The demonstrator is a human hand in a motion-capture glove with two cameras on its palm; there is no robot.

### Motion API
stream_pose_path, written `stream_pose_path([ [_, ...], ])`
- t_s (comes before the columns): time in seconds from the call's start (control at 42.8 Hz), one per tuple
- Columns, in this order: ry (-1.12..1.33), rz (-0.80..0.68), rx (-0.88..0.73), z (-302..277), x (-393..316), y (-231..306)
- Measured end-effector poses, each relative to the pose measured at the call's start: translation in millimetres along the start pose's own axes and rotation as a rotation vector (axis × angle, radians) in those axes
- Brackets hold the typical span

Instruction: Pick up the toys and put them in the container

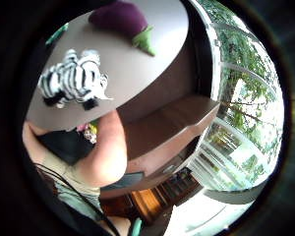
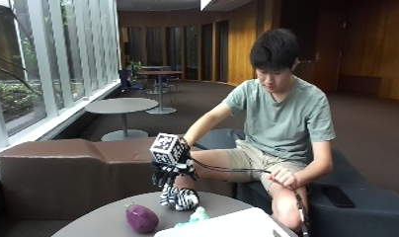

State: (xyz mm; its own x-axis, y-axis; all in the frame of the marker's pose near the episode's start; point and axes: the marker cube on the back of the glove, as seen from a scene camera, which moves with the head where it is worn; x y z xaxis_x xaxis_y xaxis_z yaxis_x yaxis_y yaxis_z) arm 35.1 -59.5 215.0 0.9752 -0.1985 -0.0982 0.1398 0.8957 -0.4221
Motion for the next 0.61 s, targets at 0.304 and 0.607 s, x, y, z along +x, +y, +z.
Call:
stream_pose_path([
  [0.304,0.091,-0.019,-0.125,108.6,23.0,-24.6],
  [0.607,0.110,-0.101,0.063,104.5,6.0,-54.0],
])
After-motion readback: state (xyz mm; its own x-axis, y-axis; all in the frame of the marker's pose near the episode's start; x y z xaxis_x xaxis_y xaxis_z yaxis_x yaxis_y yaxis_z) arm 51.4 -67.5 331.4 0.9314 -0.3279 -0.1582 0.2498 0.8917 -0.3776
